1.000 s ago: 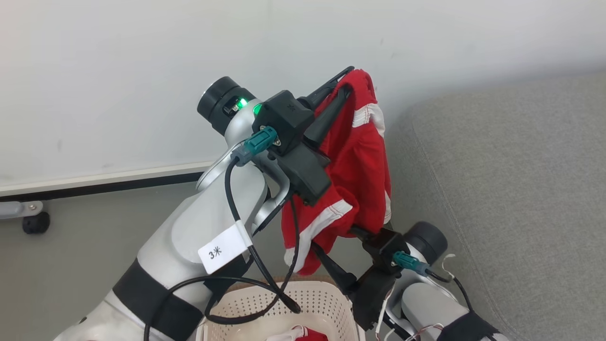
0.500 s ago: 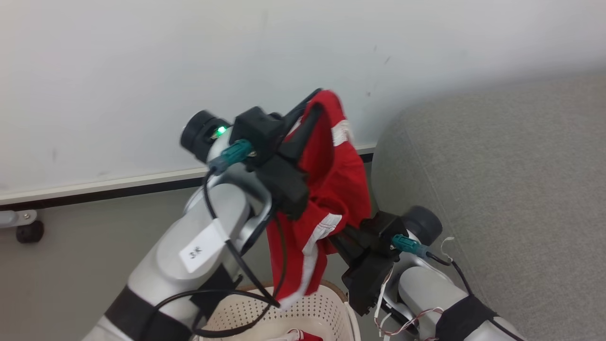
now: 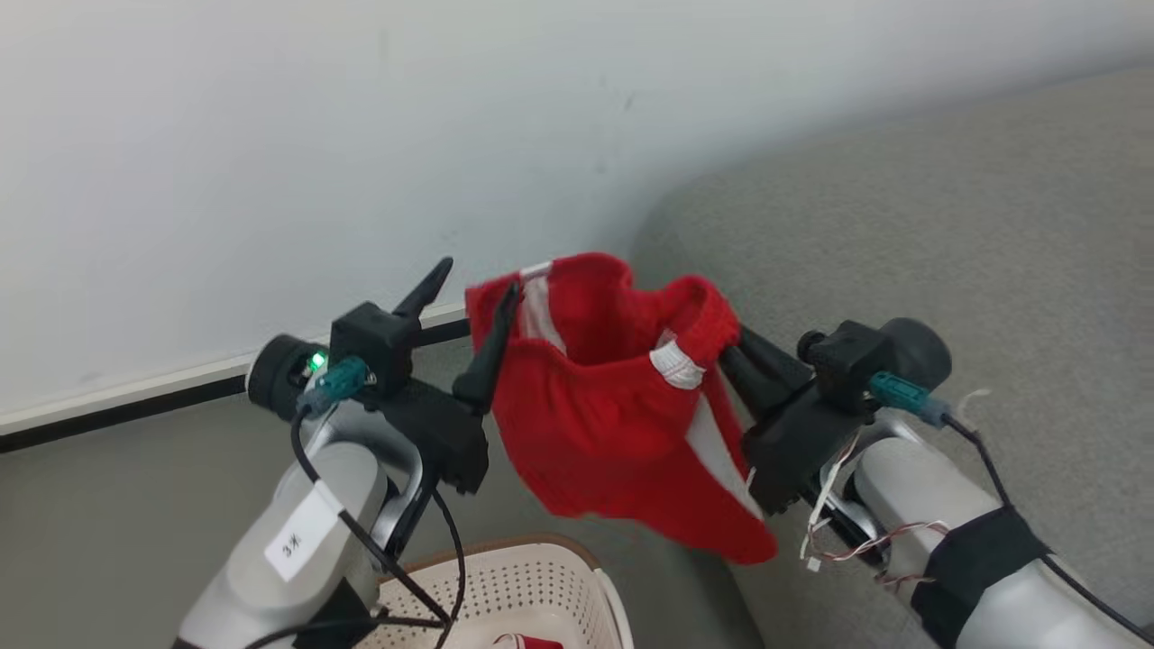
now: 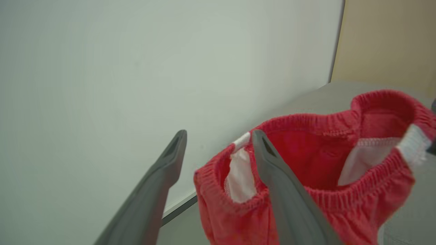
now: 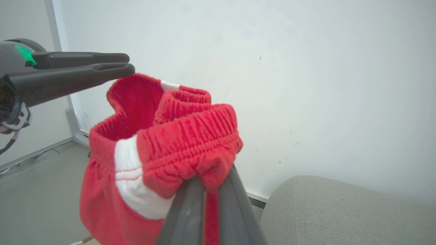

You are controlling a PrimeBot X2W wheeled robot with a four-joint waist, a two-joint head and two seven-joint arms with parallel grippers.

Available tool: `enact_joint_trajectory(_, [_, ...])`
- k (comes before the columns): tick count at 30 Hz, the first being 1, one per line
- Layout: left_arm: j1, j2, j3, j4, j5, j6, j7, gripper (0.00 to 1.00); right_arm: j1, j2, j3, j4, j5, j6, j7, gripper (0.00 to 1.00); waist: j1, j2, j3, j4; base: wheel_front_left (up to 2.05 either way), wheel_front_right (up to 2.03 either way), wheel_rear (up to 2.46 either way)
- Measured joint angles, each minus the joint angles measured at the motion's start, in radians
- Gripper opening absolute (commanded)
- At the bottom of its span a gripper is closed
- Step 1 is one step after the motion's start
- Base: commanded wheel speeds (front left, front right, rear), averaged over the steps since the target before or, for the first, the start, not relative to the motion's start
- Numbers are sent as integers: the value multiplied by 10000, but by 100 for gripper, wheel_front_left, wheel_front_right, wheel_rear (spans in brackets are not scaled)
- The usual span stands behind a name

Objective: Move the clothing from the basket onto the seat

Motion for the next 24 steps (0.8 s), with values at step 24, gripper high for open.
enact_joint_trajectory(24, [2608,-554,-1231,-1904,86,-190,-280,100,106,-2336,-1546,-1822,-198,-240,0,0,-1,0,243,-2496,0,0,0])
